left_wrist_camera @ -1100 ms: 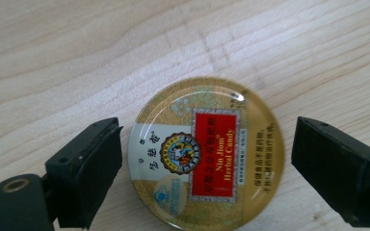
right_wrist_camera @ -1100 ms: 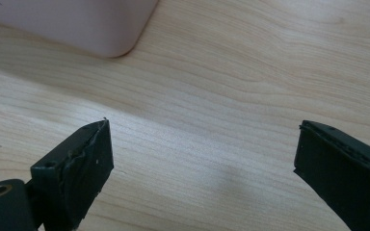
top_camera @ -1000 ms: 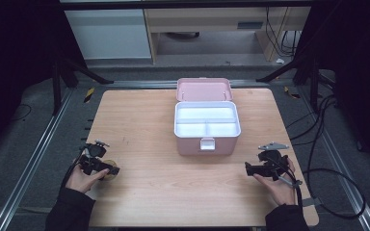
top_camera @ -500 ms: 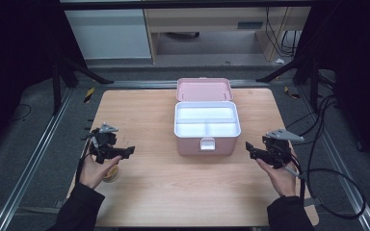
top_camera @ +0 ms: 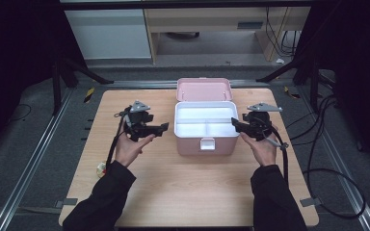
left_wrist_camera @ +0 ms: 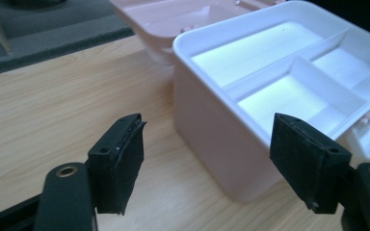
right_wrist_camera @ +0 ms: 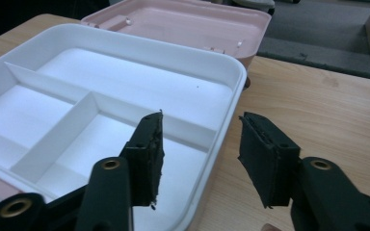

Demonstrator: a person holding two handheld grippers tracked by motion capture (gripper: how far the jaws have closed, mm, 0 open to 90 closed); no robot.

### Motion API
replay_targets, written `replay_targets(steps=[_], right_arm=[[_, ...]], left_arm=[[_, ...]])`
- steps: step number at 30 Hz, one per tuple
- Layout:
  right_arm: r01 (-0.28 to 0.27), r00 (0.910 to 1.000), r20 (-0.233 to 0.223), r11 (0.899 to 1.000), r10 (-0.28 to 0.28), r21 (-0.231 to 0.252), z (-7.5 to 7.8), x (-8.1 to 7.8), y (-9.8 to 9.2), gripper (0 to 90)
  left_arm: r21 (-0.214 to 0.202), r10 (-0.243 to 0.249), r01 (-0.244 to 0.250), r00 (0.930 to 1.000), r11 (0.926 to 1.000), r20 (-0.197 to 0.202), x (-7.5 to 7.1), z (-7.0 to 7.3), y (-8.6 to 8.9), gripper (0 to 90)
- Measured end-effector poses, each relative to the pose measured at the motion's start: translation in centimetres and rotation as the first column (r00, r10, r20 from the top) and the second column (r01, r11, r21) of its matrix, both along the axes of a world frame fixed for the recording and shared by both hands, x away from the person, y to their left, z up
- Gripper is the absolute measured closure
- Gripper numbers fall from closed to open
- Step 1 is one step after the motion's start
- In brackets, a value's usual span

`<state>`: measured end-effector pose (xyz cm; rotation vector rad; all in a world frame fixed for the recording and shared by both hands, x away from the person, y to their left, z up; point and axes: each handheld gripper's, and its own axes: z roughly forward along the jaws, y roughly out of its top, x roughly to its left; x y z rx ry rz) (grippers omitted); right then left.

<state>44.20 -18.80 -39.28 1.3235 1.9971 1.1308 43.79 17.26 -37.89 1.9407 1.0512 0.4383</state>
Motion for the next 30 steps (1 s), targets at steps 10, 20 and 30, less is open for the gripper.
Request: replay_targets(steps=[10, 20, 30], right_arm=[[0.000, 0.9992, -0.040, 0.998, -0.003, -0.066, -1.2, 1.3, 0.3, 73.5], [-0.027, 0.9991, -0.034, 0.999, 0.026, -0.040, -1.4, 0.5, 0.5, 72.8], [-0.102, 0.9948, -0.010, 0.994, 0.101, -0.048, -1.3, -2.1, 4.3, 71.0]], left_arm=[[0.034, -0.003, 0.004, 0.9997, 0.9994, -0.025, 2.1, -2.3, -3.7, 32.0], [0.039, -0.037, 0.040, 0.9973, 0.9984, -0.064, 2.2, -3.2, -2.9, 52.5], [0.034, -0.007, 0.010, 0.9966, 0.9994, -0.083, 0.6, -3.7, 1.3, 58.9]])
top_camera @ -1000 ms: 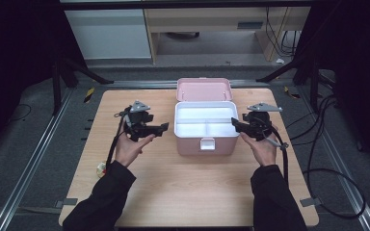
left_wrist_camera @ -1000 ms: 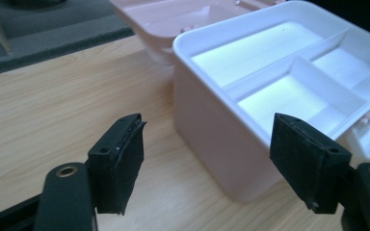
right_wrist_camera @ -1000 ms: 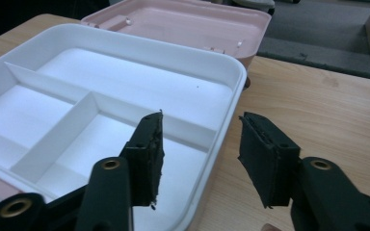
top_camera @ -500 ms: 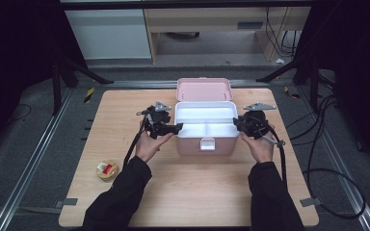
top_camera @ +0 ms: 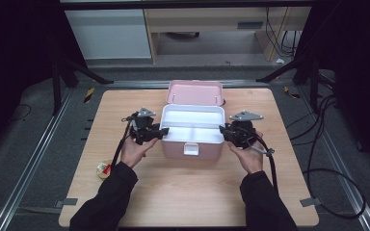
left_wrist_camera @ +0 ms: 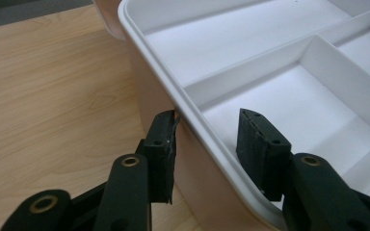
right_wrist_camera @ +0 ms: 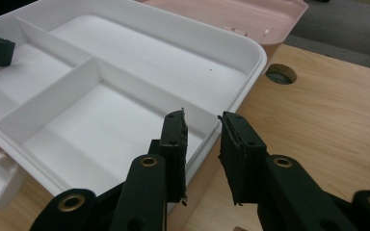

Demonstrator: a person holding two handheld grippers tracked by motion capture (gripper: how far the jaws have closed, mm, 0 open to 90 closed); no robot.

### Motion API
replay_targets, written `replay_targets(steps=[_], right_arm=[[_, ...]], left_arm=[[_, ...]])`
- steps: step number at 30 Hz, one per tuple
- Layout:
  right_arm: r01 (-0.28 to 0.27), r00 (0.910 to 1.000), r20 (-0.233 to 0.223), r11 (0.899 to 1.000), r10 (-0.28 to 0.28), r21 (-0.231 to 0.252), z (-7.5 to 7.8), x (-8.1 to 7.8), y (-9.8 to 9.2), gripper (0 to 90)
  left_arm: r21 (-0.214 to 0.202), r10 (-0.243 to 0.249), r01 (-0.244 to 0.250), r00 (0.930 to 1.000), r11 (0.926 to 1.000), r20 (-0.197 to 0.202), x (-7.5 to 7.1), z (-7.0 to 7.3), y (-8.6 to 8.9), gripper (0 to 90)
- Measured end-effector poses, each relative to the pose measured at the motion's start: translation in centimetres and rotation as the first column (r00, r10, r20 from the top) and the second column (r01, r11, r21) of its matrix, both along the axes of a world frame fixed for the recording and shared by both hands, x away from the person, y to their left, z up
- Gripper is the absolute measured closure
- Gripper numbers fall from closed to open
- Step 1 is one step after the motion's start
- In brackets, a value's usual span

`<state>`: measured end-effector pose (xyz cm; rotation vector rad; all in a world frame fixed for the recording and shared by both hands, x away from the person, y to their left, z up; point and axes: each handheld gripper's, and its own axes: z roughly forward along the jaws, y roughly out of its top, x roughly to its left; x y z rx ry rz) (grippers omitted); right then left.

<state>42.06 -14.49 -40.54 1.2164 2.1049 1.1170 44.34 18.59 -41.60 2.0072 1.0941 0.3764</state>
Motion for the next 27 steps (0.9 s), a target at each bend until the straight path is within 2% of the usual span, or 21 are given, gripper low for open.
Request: replay_targets(steps=[1, 4, 6, 8, 12, 15, 17, 18, 19, 20, 21, 22, 23, 26, 27], right_arm=[[-0.025, 0.9997, 0.001, 1.000, 0.025, -0.001, 0.2, -0.2, 0.7, 67.7], [-0.015, 0.9999, 0.007, 1.000, 0.015, 0.013, 0.3, 0.2, 1.1, 65.6], [-0.014, 0.9999, -0.003, 1.000, 0.014, 0.013, 0.2, 0.4, 1.2, 67.3], [-0.013, 0.9999, 0.003, 1.000, 0.013, -0.010, 0.0, 0.5, 1.8, 68.8], [-0.028, 0.9996, 0.007, 0.999, 0.028, -0.017, 0.2, 0.6, 2.0, 72.9], [-0.047, 0.9989, 0.010, 0.999, 0.047, 0.003, 0.2, 0.6, 2.3, 75.2], [-0.055, 0.9985, 0.009, 0.999, 0.055, 0.004, 0.2, 0.5, 2.4, 74.5], [-0.059, 0.9982, 0.006, 0.998, 0.059, 0.002, 0.3, 0.4, 2.5, 70.3], [-0.035, 0.9992, 0.018, 0.999, 0.035, 0.005, 0.3, 0.1, 2.5, 62.4], [-0.035, 0.9992, 0.018, 0.999, 0.035, 0.005, 0.3, 0.1, 2.5, 62.4], [-0.031, 0.9995, 0.001, 0.999, 0.031, 0.021, 0.2, 0.0, 2.4, 59.7], [-0.031, 0.9995, 0.001, 0.999, 0.031, 0.021, 0.2, 0.0, 2.4, 59.7], [-0.031, 0.9993, -0.019, 0.999, 0.031, 0.014, -0.2, 0.1, 2.6, 58.0], [-0.038, 0.9987, -0.035, 0.999, 0.038, 0.006, -0.5, 0.2, 2.9, 59.3], [-0.037, 0.9987, -0.035, 0.999, 0.037, 0.003, -0.7, 0.2, 3.1, 58.9]], left_arm=[[0.014, 0.001, -0.001, 1.0000, 0.9999, -0.001, -0.3, 0.1, 0.4, 59.8], [0.026, 0.007, -0.007, 1.0000, 0.9996, -0.002, -0.6, 0.2, 0.7, 61.1], [0.037, 0.016, -0.016, 0.9999, 0.9992, -0.003, -1.0, 0.3, 0.9, 61.5], [0.044, 0.039, -0.039, 0.9992, 0.9983, 0.005, -1.8, 0.3, 1.0, 61.5], [0.061, 0.043, -0.043, 0.9991, 0.9972, 0.006, -2.5, 0.5, 1.1, 60.1], [0.081, 0.048, -0.049, 0.9988, 0.9955, 0.008, -3.6, 0.6, 1.5, 58.0], [0.081, 0.042, -0.043, 0.9991, 0.9958, 0.008, -3.8, 0.6, 1.6, 56.5], [0.078, 0.036, -0.036, 0.9993, 0.9963, 0.010, -3.9, 0.6, 1.8, 56.5], [0.073, 0.030, -0.031, 0.9994, 0.9969, 0.015, -3.9, 0.6, 1.9, 50.3], [0.068, 0.033, -0.034, 0.9992, 0.9971, 0.022, -3.8, 0.6, 2.0, 50.3], [0.053, 0.040, -0.042, 0.9989, 0.9977, 0.025, -3.3, 0.7, 2.3, 44.8], [0.053, 0.040, -0.042, 0.9989, 0.9977, 0.025, -3.3, 0.7, 2.3, 43.9], [0.027, 0.042, -0.042, 0.9990, 0.9987, 0.015, -2.6, 0.7, 2.4, 43.3], [0.024, 0.029, -0.028, 0.9993, 0.9993, -0.023, -2.0, 0.3, 2.3, 47.1], [0.002, 0.021, -0.021, 0.9994, 0.9998, -0.028, -1.9, 0.1, 2.3, 48.9]])
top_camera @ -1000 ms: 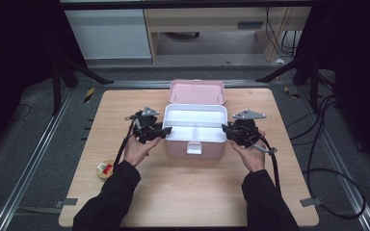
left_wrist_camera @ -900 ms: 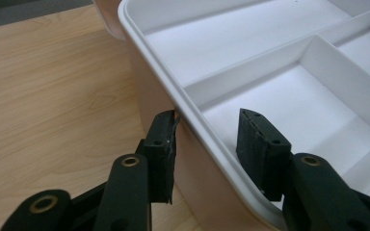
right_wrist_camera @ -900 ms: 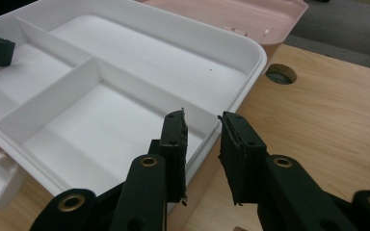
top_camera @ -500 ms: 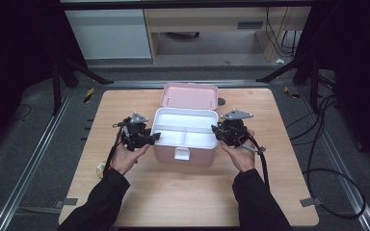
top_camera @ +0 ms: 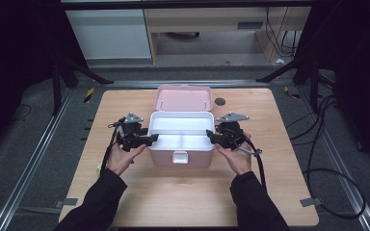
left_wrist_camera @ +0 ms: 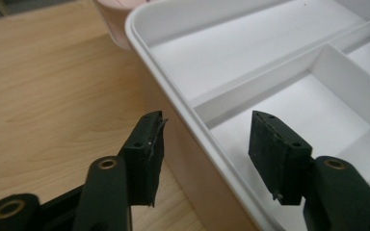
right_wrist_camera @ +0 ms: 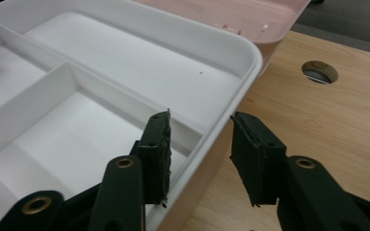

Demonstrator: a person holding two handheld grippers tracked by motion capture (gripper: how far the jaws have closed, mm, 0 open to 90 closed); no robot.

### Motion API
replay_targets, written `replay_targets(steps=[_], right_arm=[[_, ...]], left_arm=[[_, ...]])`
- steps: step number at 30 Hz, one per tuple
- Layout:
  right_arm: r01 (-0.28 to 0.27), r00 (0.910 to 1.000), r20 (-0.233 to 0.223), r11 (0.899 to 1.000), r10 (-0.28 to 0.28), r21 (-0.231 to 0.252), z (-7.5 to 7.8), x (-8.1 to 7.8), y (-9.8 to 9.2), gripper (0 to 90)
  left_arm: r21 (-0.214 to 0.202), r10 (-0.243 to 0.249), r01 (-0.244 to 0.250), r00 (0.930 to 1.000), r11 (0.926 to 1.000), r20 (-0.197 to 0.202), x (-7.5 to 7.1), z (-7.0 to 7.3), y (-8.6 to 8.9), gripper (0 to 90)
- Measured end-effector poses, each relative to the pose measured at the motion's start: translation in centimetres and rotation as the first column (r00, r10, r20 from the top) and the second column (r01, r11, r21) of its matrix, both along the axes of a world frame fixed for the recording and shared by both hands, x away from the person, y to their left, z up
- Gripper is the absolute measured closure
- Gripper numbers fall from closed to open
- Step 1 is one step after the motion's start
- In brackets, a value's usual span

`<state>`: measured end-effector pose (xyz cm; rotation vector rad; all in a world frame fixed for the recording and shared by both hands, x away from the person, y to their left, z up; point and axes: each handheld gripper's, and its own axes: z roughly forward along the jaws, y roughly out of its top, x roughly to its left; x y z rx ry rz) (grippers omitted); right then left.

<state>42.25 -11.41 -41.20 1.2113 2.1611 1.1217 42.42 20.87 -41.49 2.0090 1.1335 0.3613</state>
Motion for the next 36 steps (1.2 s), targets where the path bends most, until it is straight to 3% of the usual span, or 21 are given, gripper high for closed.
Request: replay_targets(steps=[3, 6, 15, 19, 21, 24, 28, 31, 32, 34, 36], right_arm=[[0.003, 1.0000, 0.008, 1.000, -0.003, 0.013, 0.0, 0.1, -0.2, 63.5], [0.001, 0.9999, 0.016, 1.000, -0.001, 0.027, 0.2, -0.1, -0.3, 67.0], [-0.013, 0.9998, 0.018, 1.000, 0.013, 0.012, 0.3, -0.6, -0.5, 66.8], [-0.012, 0.9995, 0.028, 1.000, 0.012, -0.001, 0.4, -0.5, -0.5, 63.4], [-0.021, 0.9986, 0.049, 1.000, 0.021, 0.019, 0.7, -0.6, -0.9, 56.8], [-0.036, 0.9963, 0.080, 0.999, 0.033, 0.031, 1.3, -0.8, -1.8, 51.2], [-0.066, 0.9955, 0.072, 0.997, 0.062, 0.048, 2.3, -0.7, -3.3, 45.3], [-0.092, 0.9931, 0.076, 0.995, 0.089, 0.039, 3.0, -0.3, -4.1, 42.6], [-0.102, 0.9920, 0.079, 0.994, 0.099, 0.035, 3.3, -0.2, -4.3, 42.9], [-0.135, 0.9868, 0.095, 0.990, 0.131, 0.032, 4.0, 0.0, -4.4, 42.8], [-0.150, 0.9838, 0.103, 0.988, 0.146, 0.029, 4.4, 0.2, -4.5, 42.9]], left_arm=[[0.010, 0.005, -0.005, 1.0000, 0.9999, -0.008, -0.4, 0.2, 0.2, 58.1], [0.008, 0.005, -0.005, 1.0000, 1.0000, 0.002, -0.8, 0.1, 0.2, 57.9], [0.025, 0.001, -0.001, 0.9999, 0.9997, 0.011, -1.5, 0.2, -0.1, 56.5], [0.026, -0.020, 0.020, 0.9998, 0.9995, 0.008, -1.2, 0.3, 0.0, 55.0], [0.046, -0.040, 0.039, 0.9990, 0.9982, 0.022, -1.1, 0.4, 0.0, 52.7], [0.052, -0.072, 0.068, 0.9947, 0.9964, 0.074, -1.2, 1.6, 0.4, 45.8], [0.062, -0.099, 0.092, 0.9878, 0.9938, 0.120, -1.2, 2.7, 0.8, 41.3], [0.109, -0.133, 0.119, 0.9819, 0.9870, 0.135, -0.7, 3.8, 1.0, 39.4], [0.115, -0.168, 0.153, 0.9768, 0.9815, 0.133, -0.2, 4.4, 1.2, 39.2], [0.124, -0.184, 0.168, 0.9739, 0.9779, 0.132, 0.1, 4.6, 1.2, 39.3], [0.140, -0.220, 0.202, 0.9667, 0.9694, 0.131, 0.5, 5.0, 1.2, 39.5]])
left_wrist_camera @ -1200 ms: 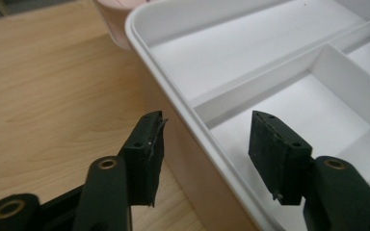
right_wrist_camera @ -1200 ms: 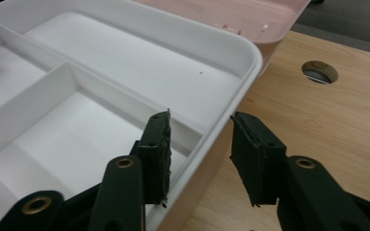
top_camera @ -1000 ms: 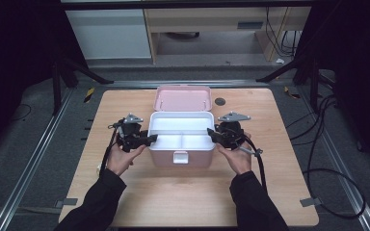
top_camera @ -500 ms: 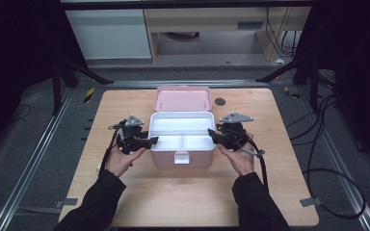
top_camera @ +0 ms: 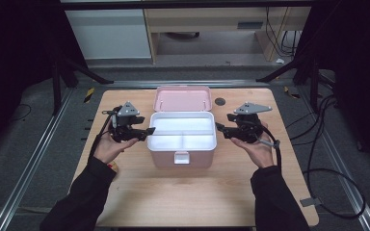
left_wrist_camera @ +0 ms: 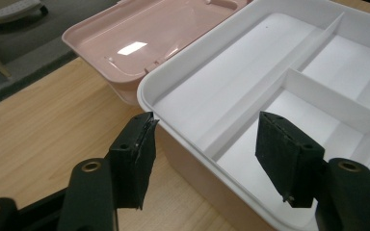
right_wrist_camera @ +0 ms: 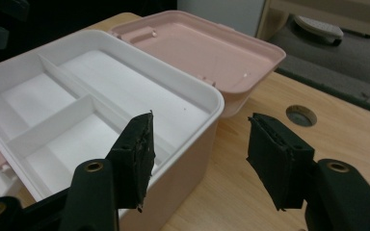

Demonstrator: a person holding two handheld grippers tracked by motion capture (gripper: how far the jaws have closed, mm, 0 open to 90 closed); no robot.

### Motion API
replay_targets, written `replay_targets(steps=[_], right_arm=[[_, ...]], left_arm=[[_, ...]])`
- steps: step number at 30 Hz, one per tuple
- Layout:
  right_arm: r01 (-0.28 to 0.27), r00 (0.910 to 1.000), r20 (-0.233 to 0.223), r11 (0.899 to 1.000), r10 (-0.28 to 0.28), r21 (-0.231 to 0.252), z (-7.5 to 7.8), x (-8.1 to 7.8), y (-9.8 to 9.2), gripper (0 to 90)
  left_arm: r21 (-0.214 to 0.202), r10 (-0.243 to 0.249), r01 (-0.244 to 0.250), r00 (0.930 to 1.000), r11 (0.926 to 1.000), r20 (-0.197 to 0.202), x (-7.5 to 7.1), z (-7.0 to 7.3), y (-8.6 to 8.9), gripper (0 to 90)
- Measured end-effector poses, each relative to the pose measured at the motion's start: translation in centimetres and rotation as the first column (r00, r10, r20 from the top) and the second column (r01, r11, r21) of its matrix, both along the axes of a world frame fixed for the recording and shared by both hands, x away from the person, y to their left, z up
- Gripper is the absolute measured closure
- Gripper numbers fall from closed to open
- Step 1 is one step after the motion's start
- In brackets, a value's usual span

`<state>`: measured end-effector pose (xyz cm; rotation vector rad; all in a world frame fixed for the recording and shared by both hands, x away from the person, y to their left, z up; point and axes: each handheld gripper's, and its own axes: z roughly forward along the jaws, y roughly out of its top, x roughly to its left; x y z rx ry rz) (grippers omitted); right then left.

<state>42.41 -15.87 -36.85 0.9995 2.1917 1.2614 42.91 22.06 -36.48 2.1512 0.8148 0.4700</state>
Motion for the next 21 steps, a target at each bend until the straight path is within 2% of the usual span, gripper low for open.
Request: replay_targets(steps=[1, 3, 4, 5, 7, 9, 10, 11, 13, 14, 15, 16, 18, 21], right_arm=[[-0.036, 0.9993, 0.004, 0.999, 0.037, -0.006, 0.8, 0.5, 0.1, 42.9], [-0.048, 0.9988, 0.004, 0.999, 0.048, -0.014, 1.1, 0.6, 0.2, 42.9], [-0.065, 0.9978, 0.009, 0.997, 0.065, -0.031, 1.4, 0.9, 0.4, 43.0], [-0.084, 0.9961, 0.022, 0.994, 0.086, -0.072, 1.8, 1.4, 0.8, 45.4], [-0.113, 0.9927, 0.033, 0.989, 0.116, -0.094, 2.1, 1.8, 1.3, 46.5], [-0.133, 0.9902, 0.030, 0.986, 0.136, -0.103, 2.2, 2.1, 1.5, 47.2], [-0.169, 0.9846, 0.021, 0.977, 0.174, -0.132, 2.3, 2.5, 2.1, 48.2], [-0.169, 0.9846, 0.021, 0.977, 0.174, -0.132, 2.3, 2.5, 2.1, 48.2], [-0.221, 0.9744, 0.006, 0.961, 0.225, -0.166, 2.3, 3.0, 2.7, 50.9], [-0.273, 0.9607, -0.006, 0.942, 0.277, -0.197, 2.2, 3.4, 3.2, 52.3], [-0.273, 0.9607, -0.006, 0.942, 0.277, -0.197, 2.2, 3.4, 3.2, 52.3], [-0.297, 0.9538, -0.018, 0.932, 0.300, -0.208, 2.1, 3.5, 3.4, 52.8], [-0.339, 0.9399, -0.048, 0.905, 0.338, -0.258, 2.0, 3.9, 4.0, 55.2], [-0.389, 0.9207, -0.092, 0.875, 0.379, -0.287, 1.8, 4.5, 4.6, 60.0]], left_arm=[[0.019, -0.026, 0.026, 0.9997, 0.9995, -0.004, 0.5, 0.2, -0.1, 40.1], [0.024, -0.043, 0.043, 0.9991, 0.9988, -0.002, 0.6, 0.3, -0.2, 40.1], [0.039, -0.064, 0.065, 0.9979, 0.9972, -0.009, 0.9, 0.4, -0.3, 40.1], [0.054, -0.084, 0.084, 0.9964, 0.9950, -0.017, 1.2, 0.5, -0.4, 40.0], [0.065, -0.095, 0.096, 0.9953, 0.9932, -0.019, 1.4, 0.6, -0.5, 40.3], [0.095, -0.126, 0.129, 0.9914, 0.9871, -0.035, 1.7, 0.8, -0.7, 40.5], [0.123, -0.147, 0.151, 0.9882, 0.9807, -0.041, 1.9, 0.9, -0.8, 40.2], [0.137, -0.165, 0.170, 0.9851, 0.9758, -0.049, 2.0, 1.0, -0.9, 40.2], [0.165, -0.189, 0.196, 0.9802, 0.9666, -0.059, 2.4, 1.3, -1.1, 40.1], [0.169, -0.202, 0.211, 0.9770, 0.9628, -0.069, 2.6, 1.3, -1.2, 41.0], [0.176, -0.215, 0.227, 0.9731, 0.9579, -0.082, 2.8, 1.4, -1.2, 41.0], [0.188, -0.231, 0.246, 0.9679, 0.9509, -0.100, 3.2, 1.4, -1.3, 40.8], [0.205, -0.249, 0.268, 0.9616, 0.9412, -0.114, 3.5, 1.5, -1.4, 40.7], [0.228, -0.275, 0.297, 0.9536, 0.9272, -0.123, 4.0, 1.5, -1.6, 41.7]])
